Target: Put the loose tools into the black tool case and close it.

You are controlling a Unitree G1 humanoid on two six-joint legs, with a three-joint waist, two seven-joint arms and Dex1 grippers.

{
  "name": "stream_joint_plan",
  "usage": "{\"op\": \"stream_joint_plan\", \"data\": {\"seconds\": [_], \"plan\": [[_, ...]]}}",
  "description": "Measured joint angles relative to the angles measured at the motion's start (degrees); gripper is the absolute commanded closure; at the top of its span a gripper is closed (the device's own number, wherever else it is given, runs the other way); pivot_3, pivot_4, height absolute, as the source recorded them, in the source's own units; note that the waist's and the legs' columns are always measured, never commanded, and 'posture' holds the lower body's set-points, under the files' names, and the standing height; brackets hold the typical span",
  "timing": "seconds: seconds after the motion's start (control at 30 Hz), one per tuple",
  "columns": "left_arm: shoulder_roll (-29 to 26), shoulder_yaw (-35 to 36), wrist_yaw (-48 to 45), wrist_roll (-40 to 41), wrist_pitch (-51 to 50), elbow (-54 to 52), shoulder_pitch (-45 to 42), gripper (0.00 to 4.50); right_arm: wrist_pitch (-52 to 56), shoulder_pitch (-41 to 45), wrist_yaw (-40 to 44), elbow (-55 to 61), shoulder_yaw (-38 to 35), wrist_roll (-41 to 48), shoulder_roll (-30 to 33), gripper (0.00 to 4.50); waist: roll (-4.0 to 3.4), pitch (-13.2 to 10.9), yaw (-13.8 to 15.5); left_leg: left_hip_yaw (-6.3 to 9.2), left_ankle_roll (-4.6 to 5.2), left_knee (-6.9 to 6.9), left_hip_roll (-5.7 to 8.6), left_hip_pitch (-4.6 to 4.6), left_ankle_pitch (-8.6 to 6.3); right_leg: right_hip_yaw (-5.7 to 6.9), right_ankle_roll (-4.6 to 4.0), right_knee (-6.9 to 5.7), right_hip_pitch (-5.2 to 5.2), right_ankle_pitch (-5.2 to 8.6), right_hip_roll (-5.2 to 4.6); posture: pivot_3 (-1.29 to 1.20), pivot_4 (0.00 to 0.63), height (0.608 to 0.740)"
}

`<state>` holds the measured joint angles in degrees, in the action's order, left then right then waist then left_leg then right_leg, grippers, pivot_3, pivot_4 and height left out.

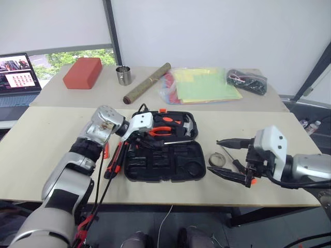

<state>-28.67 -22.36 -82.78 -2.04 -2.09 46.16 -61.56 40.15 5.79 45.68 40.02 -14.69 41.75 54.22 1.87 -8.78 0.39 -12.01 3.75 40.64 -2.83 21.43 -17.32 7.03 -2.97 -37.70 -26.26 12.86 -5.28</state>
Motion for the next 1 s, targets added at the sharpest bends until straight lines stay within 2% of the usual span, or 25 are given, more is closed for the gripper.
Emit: {"op": "stream_joint_plan", "data": {"seconds": [0.23,0.3,0.37,0.5,0.6,0.77,0.97,1.0], "plan": [[1.0,-0.1,-1.0,-2.9,4.1,4.9,-1.8,3.55,0.0,-0.2,-2.1,0.4,-0.2,0.0,-1.1,0.00,0.00,0.0,0.0,0.20,0.05,0.15,0.00,0.15,-0.03,0.08,0.00,-0.01,0.00,0.00,-0.01,0.00,0.150,0.736],[1.1,-0.1,-1.4,-3.4,4.9,5.6,-1.9,2.55,0.0,-0.2,-2.4,0.4,-0.2,0.0,-1.2,0.00,0.00,0.0,0.0,0.23,0.05,0.18,0.00,0.17,-0.03,0.09,0.01,-0.03,0.01,0.00,-0.02,0.00,0.150,0.736],[1.1,-0.1,-2.1,-3.5,5.2,5.7,-2.0,2.01,0.0,-0.2,-2.7,0.4,-0.2,0.0,-1.4,0.00,0.00,0.0,0.1,0.26,0.05,0.20,0.00,0.17,-0.03,0.10,0.01,-0.05,0.02,0.00,-0.03,0.00,0.150,0.736],[1.1,0.0,-3.0,-3.9,5.2,5.7,-2.6,0.62,0.0,-0.1,-3.1,0.4,-0.2,0.0,-1.7,0.00,0.00,0.0,0.1,0.32,0.06,0.32,0.01,0.21,-0.03,0.11,0.05,-0.14,0.03,0.02,-0.05,0.00,0.150,0.736],[1.1,1.4,-3.3,-3.2,4.1,5.2,-3.0,0.62,0.0,-0.1,-3.1,0.4,-0.2,0.0,-1.9,0.00,0.00,0.0,0.1,0.43,0.09,0.39,0.01,0.33,-0.04,0.12,0.14,-0.16,0.01,0.07,-0.04,0.00,0.150,0.736],[1.6,3.0,-4.2,-2.0,-0.2,1.1,-3.1,2.08,0.0,0.1,-3.2,0.1,-0.2,0.0,-2.3,0.00,0.00,0.0,0.1,0.56,0.10,0.41,0.04,0.46,-0.04,0.09,0.10,-0.13,0.01,0.05,0.03,0.00,0.150,0.736],[2.7,3.0,-0.8,-3.1,1.0,3.5,-3.1,4.41,0.0,0.3,-3.2,-0.4,-0.2,0.0,-2.5,0.00,0.00,0.0,0.1,0.60,0.10,0.41,0.06,0.48,-0.04,0.10,0.11,-0.12,0.01,0.06,0.03,0.00,0.150,0.736],[3.0,3.0,-0.3,-3.4,1.3,4.4,-3.0,4.47,0.0,0.3,-3.1,-0.6,-0.2,0.0,-2.5,0.00,0.00,0.0,0.1,0.61,0.10,0.40,0.07,0.48,-0.04,0.10,0.11,-0.12,0.01,0.06,0.03,0.00,0.150,0.736]]}}
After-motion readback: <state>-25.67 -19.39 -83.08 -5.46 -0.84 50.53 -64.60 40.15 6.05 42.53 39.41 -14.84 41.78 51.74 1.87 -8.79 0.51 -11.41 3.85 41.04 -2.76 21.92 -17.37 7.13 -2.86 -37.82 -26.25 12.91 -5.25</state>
